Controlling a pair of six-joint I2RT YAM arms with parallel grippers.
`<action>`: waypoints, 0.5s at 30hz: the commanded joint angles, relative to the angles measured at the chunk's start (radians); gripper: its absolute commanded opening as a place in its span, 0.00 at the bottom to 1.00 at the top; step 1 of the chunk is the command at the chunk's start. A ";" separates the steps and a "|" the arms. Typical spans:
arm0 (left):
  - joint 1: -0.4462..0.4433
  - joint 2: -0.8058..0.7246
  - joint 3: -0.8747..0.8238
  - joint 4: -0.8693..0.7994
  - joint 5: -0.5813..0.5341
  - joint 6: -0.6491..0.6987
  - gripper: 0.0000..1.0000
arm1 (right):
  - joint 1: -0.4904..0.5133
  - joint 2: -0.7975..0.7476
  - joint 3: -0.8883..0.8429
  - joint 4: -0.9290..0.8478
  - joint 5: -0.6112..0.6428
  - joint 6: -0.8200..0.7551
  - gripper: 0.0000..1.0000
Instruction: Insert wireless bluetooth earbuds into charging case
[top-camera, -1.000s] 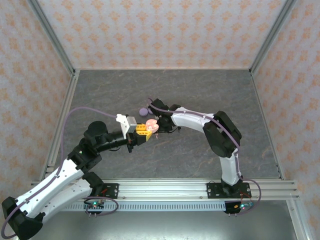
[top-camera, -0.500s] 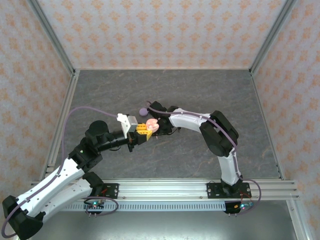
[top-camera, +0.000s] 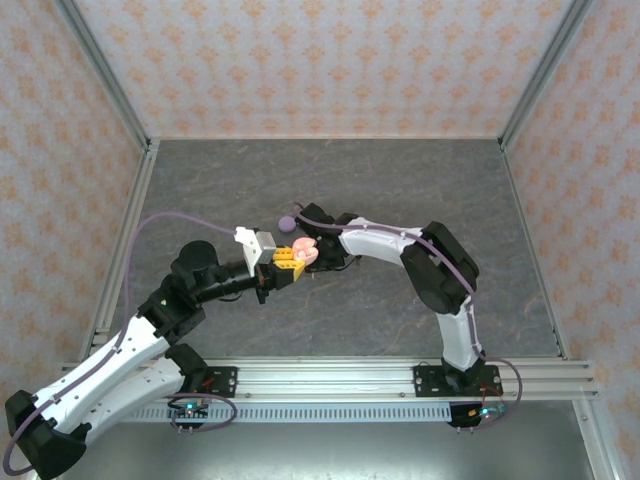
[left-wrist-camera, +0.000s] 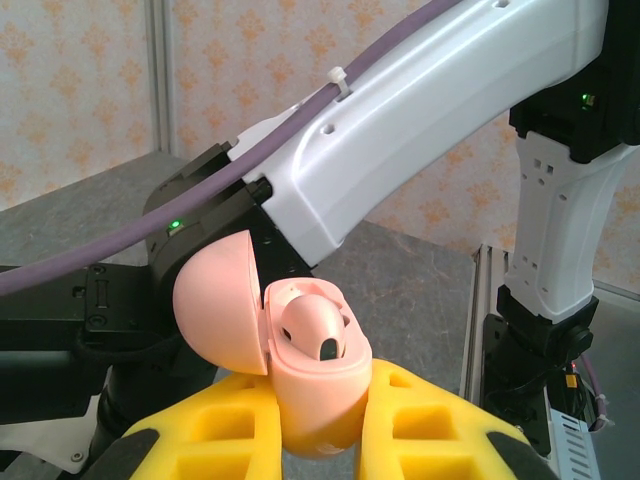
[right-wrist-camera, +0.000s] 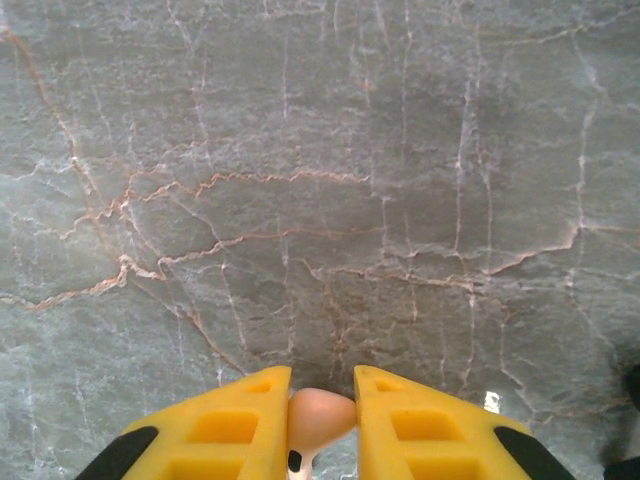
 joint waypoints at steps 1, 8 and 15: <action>-0.006 -0.001 -0.001 0.018 -0.017 -0.004 0.00 | 0.009 -0.121 -0.037 0.037 0.032 0.009 0.20; -0.007 0.001 -0.021 0.054 -0.036 -0.023 0.00 | -0.008 -0.353 -0.124 0.071 0.112 0.014 0.19; -0.007 0.045 -0.032 0.093 -0.053 -0.043 0.00 | -0.012 -0.628 -0.195 0.104 0.187 -0.027 0.18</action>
